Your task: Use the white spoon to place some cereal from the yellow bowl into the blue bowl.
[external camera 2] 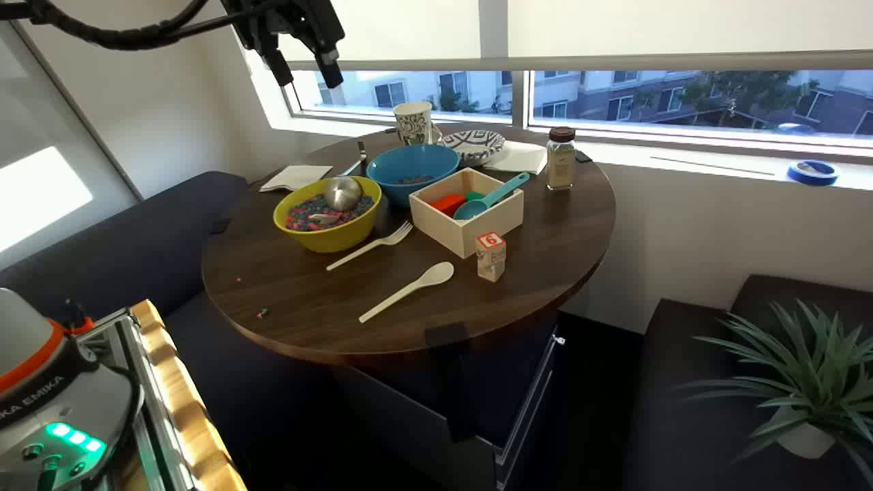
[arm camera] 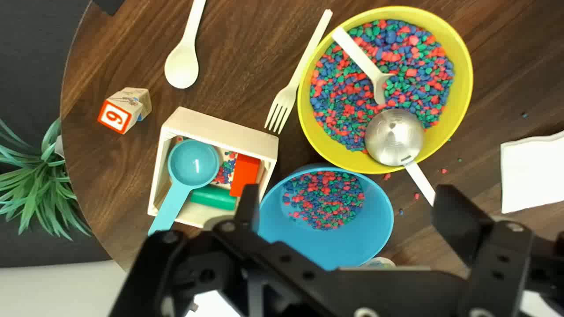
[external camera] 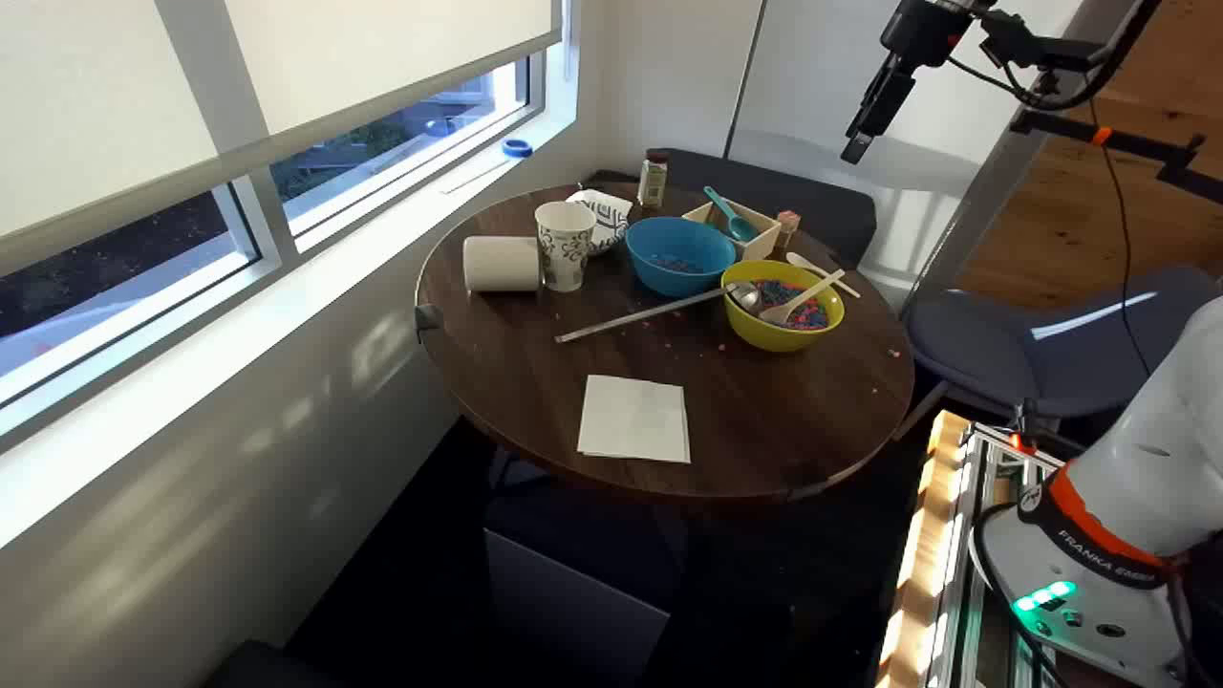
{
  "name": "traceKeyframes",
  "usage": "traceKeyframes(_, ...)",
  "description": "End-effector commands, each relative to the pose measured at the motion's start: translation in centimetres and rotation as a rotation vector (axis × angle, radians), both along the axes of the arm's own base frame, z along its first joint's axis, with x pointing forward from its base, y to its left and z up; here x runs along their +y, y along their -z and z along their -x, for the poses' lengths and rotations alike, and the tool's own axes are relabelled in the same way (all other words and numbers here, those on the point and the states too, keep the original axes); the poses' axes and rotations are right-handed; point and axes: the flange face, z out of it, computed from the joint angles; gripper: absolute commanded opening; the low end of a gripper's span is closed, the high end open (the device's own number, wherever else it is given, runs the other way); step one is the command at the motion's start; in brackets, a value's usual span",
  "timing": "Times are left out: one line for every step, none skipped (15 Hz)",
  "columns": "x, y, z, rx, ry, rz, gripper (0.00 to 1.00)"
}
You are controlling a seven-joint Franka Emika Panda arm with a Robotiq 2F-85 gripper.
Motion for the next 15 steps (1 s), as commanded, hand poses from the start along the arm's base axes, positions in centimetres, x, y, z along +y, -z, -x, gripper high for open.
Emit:
traceKeyframes(0.0, 0.0, 0.0, 0.001, 0.000, 0.000, 1.00)
traceKeyframes(0.0, 0.0, 0.0, 0.001, 0.000, 0.000, 1.00)
traceKeyframes(0.0, 0.0, 0.0, 0.001, 0.000, 0.000, 1.00)
traceKeyframes(0.0, 0.0, 0.0, 0.001, 0.000, 0.000, 1.00)
traceKeyframes(0.0, 0.0, 0.0, 0.001, 0.000, 0.000, 1.00)
traceKeyframes(0.0, 0.0, 0.0, 0.001, 0.000, 0.000, 1.00)
traceKeyframes(-0.3, 0.2, 0.1, 0.004, 0.015, -0.002, 1.00)
traceKeyframes(-0.5, 0.5, 0.4, 0.014, 0.028, -0.014, 1.00)
traceKeyframes(-0.9, 1.0, 0.7, 0.020, 0.044, -0.010, 1.00)
traceKeyframes(-1.5, 1.3, 1.1, 0.020, 0.059, -0.011, 1.00)
traceKeyframes(-2.1, 1.8, 1.7, 0.026, 0.076, -0.017, 1.00)
traceKeyframes(-2.8, 2.2, 2.1, 0.027, 0.090, -0.015, 1.00)
traceKeyframes(-3.5, 2.8, 2.7, 0.031, 0.097, -0.019, 1.00)
traceKeyframes(-4.3, 3.2, 3.1, 0.027, 0.112, -0.016, 1.00)
traceKeyframes(-5.1, 3.6, 3.5, 0.015, 0.124, -0.017, 1.00)
